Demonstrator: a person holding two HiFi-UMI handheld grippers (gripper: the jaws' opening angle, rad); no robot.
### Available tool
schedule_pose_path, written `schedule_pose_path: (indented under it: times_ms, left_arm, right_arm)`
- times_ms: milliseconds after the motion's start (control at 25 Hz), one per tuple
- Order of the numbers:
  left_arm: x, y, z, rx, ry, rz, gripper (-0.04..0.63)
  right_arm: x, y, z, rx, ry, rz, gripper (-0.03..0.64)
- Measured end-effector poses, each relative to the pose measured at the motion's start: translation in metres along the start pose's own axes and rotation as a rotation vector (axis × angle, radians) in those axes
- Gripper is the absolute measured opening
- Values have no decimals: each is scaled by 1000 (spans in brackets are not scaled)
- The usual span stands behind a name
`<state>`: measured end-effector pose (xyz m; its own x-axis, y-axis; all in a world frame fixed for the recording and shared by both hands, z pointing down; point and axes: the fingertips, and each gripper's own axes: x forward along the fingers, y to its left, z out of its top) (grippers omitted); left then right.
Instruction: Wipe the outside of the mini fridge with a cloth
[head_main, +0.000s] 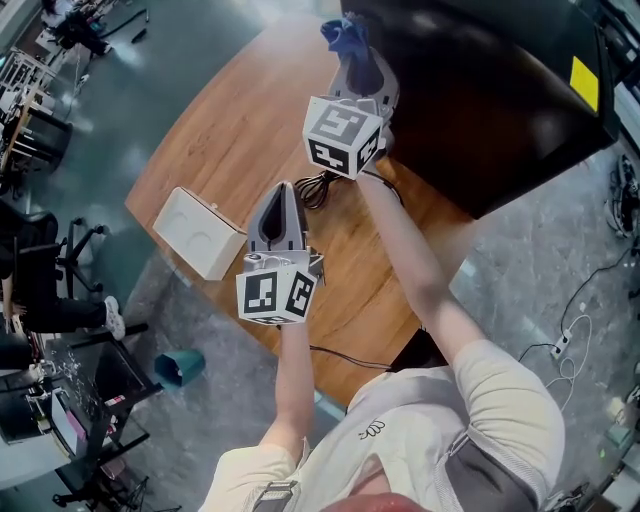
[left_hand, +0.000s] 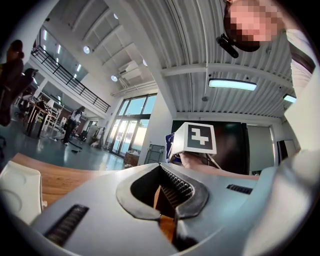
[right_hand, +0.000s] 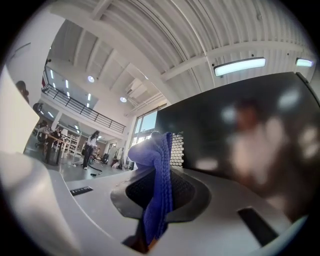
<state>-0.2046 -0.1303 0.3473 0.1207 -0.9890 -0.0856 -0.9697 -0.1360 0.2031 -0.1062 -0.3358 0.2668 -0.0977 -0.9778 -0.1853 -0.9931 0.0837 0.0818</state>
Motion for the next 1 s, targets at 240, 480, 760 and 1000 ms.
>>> schedule_pose_path:
  times_ms: [240,480,760,1000]
  left_arm:
    - [1,-12,4,8,-4,-12,5]
    - [3,-16,2,11,2,-21,5]
    - [5,-27,3,13,-1,-42,5]
    - [6,-38,-3,4,3,-62,5]
  right_arm:
    - [-30,-39,-2,-11,-9,-33,61]
    - [-56,-71,0,2,16,-16,61]
    - [-101,-133,11,-25,-2,-109,61]
    - [-142,-189,20,-88,-10,-199,61]
